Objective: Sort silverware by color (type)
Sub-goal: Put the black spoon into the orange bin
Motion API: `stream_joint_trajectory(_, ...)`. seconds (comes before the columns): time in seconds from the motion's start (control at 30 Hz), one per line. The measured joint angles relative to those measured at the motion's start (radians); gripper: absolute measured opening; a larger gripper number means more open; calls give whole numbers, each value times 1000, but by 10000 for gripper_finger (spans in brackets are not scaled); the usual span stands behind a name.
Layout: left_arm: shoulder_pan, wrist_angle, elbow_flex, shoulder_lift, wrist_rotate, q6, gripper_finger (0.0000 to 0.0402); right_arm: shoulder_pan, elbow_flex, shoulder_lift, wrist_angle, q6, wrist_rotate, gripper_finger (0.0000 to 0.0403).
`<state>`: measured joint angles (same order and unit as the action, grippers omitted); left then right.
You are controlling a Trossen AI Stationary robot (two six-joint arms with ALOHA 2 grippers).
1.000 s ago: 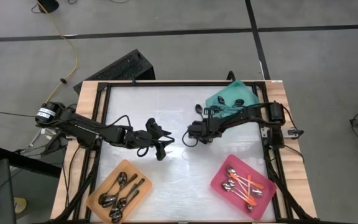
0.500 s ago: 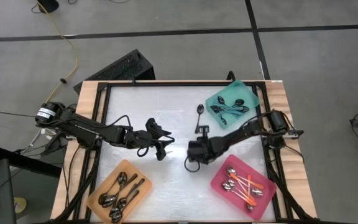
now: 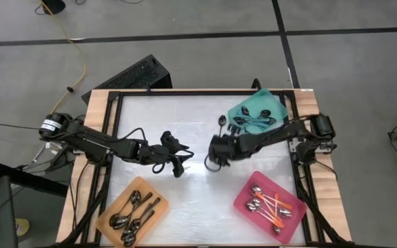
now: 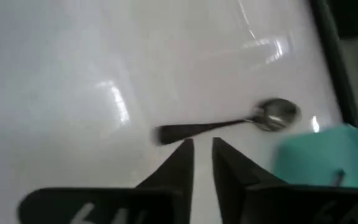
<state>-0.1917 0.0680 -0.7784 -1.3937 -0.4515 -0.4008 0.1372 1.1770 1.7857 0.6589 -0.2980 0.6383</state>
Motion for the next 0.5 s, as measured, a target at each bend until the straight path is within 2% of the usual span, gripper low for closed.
stream_joint_trajectory(0.13,-1,-21,0,0,0,-7,164,-82,0,-42,17,-104,-4,115)
stream_joint_trajectory(0.27,-3,-33,0,0,-1,-14,164,-160,0,-40,1,-195,-101,176)
stream_joint_trajectory(0.33,-4,-32,0,0,-1,-15,164,-181,2,-13,-20,-244,-117,200)
stream_joint_trajectory(0.5,-4,-33,0,0,-1,-15,164,-202,1,60,-52,-281,-116,222)
